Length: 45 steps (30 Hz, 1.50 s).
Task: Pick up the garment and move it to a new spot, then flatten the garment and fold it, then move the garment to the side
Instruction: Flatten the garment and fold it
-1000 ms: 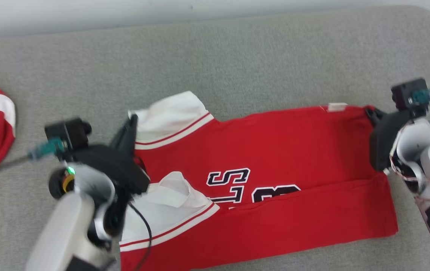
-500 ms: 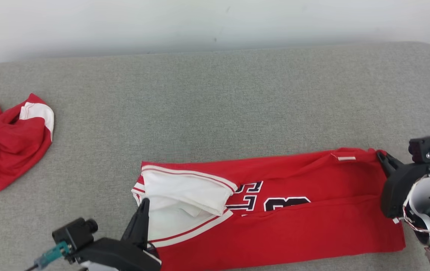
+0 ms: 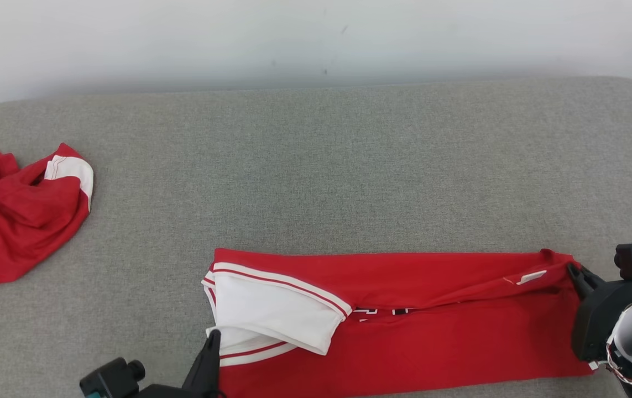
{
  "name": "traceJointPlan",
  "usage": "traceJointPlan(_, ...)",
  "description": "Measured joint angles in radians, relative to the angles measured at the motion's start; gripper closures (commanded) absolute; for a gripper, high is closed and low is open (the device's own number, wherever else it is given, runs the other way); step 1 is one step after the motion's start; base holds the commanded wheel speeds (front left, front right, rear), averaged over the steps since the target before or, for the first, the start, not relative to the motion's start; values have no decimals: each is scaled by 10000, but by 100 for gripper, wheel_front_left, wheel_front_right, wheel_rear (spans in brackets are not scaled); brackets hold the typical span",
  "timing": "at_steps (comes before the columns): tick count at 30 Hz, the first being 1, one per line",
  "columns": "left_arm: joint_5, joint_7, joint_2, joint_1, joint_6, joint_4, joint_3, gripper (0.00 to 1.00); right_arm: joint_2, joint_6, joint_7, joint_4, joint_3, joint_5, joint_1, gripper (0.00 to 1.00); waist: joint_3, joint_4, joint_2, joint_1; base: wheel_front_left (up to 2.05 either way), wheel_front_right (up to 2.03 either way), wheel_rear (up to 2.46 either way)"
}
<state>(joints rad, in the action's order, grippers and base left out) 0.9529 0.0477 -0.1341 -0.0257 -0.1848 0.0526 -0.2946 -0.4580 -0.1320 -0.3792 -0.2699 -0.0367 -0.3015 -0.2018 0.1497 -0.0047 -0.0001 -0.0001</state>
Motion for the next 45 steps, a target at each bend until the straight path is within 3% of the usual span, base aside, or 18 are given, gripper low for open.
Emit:
traceJointPlan(4,94,82,46,-175,-15,-178,-132,100,33,0,-169,169,-50,217,238,100,-6,-12,0,0,0,0,0)
traceJointPlan(5,96,117,54,-202,-19,-234,-176,100,36,0,-176,180,-54,249,285,67,-11,-13,0,0,0,0,0)
traceJointPlan(6,96,130,61,-230,-35,-290,-203,100,44,0,-180,188,-63,291,314,0,-20,-14,0,0,0,0,0)
traceJointPlan(7,100,153,65,-269,-44,-341,-221,100,79,0,-163,196,-151,347,329,0,-30,-13,0,0,0,0,0)
traceJointPlan(8,96,153,44,-306,-59,-420,-236,94,121,0,-125,203,-230,412,331,0,-46,-9,0,0,0,0,0)
traceJointPlan(9,33,146,2,-319,-104,-516,-255,55,140,0,-104,207,-293,458,349,0,-70,-3,0,0,0,0,0)
traceJointPlan(10,-150,79,-75,-318,-167,-606,-270,0,184,0,-61,209,-364,502,381,0,-98,6,0,0,0,0,0)
traceJointPlan(14,-483,-23,-282,-314,-242,-934,-389,0,487,0,186,267,-767,541,538,0,-269,56,0,0,0,0,0)
traceJointPlan(18,-782,-407,-374,-320,56,-1122,-525,0,1060,0,330,606,-1429,334,818,0,-530,115,1,0,0,0,0)
traceJointPlan(27,-3043,-2922,-846,143,587,-1636,-669,0,3108,2,359,1705,-2888,98,1617,0,-1157,205,1,0,0,0,0)
traceJointPlan(30,-4234,-3074,-721,302,625,-1327,-316,0,3638,2,650,1904,-3076,-59,1778,0,-1310,187,0,-1,0,0,0)
traceJointPlan(36,-6339,-3103,190,64,980,-311,721,0,3954,2,993,1544,-3423,75,1949,0,-1402,65,0,0,0,0,0)
traceJointPlan(45,-7423,-3103,621,-302,1331,-980,1043,0,4038,2,105,711,-3940,1379,1127,0,-1343,-104,1,1,0,0,0)
